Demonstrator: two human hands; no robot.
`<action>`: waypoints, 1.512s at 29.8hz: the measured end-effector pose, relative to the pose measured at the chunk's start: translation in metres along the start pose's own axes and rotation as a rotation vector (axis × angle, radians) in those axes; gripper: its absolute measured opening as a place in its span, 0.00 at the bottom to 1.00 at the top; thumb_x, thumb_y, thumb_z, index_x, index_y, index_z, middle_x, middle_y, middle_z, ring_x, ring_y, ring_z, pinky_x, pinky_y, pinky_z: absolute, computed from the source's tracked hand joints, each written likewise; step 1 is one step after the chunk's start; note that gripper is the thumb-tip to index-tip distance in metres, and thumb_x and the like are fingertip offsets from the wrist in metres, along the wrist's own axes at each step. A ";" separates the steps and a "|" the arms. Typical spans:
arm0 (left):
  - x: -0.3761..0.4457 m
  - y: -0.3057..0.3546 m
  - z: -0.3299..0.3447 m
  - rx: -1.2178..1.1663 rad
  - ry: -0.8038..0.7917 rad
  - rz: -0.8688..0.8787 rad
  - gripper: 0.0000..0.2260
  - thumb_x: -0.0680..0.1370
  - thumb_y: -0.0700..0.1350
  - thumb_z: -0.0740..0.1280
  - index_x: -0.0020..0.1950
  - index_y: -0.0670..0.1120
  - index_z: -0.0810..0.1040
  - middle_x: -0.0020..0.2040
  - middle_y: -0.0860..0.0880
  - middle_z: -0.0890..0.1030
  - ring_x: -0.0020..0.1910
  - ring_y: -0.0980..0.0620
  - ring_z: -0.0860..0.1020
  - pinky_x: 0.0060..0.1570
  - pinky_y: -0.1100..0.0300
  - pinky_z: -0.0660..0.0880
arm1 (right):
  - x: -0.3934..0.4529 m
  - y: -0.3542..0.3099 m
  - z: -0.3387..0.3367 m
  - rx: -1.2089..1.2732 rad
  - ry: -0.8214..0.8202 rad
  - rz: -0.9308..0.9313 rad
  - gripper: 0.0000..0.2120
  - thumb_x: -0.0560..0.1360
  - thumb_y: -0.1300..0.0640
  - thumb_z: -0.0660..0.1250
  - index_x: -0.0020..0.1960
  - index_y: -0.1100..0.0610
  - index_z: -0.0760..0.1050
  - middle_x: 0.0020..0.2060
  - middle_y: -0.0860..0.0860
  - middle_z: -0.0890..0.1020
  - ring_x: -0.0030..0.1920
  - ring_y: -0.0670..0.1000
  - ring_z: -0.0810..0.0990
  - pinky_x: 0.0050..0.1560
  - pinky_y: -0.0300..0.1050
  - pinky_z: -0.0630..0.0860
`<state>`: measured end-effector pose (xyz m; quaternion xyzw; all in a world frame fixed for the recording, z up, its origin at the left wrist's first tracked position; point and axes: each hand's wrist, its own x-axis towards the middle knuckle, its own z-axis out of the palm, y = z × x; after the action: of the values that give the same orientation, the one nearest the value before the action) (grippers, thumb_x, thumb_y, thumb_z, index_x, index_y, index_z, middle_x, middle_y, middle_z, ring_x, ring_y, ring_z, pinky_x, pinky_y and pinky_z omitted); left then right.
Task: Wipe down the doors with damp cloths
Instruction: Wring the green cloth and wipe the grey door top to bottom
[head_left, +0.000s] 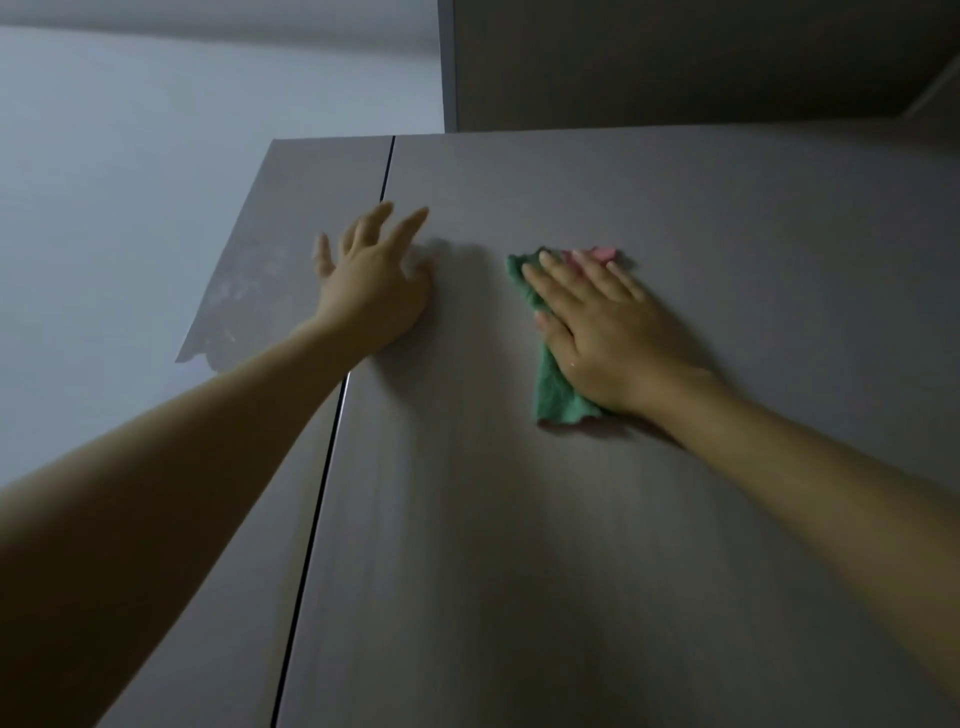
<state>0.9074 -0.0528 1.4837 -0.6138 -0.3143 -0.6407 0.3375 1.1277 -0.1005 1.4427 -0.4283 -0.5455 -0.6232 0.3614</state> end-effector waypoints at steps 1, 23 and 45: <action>-0.002 0.006 0.003 -0.010 -0.012 0.045 0.23 0.80 0.53 0.58 0.75 0.58 0.59 0.78 0.49 0.55 0.76 0.48 0.52 0.73 0.45 0.39 | -0.005 0.008 -0.002 -0.012 -0.012 -0.062 0.25 0.81 0.47 0.46 0.77 0.50 0.52 0.77 0.48 0.54 0.76 0.51 0.52 0.74 0.46 0.43; -0.010 0.035 0.015 0.055 -0.105 0.047 0.27 0.77 0.64 0.57 0.74 0.57 0.60 0.76 0.49 0.58 0.76 0.44 0.49 0.73 0.39 0.41 | -0.010 0.033 -0.008 -0.032 -0.015 0.133 0.25 0.82 0.48 0.46 0.77 0.51 0.50 0.77 0.48 0.52 0.76 0.51 0.51 0.75 0.47 0.43; -0.023 0.057 0.012 0.053 -0.071 -0.022 0.22 0.80 0.56 0.59 0.74 0.57 0.63 0.76 0.46 0.57 0.75 0.42 0.53 0.73 0.40 0.43 | -0.014 0.120 -0.011 -0.017 0.031 0.325 0.25 0.82 0.47 0.45 0.77 0.52 0.52 0.77 0.50 0.54 0.76 0.54 0.52 0.75 0.49 0.44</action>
<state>0.9617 -0.0745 1.4608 -0.6236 -0.3498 -0.6134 0.3354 1.2414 -0.1289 1.4741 -0.5044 -0.4582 -0.5678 0.4619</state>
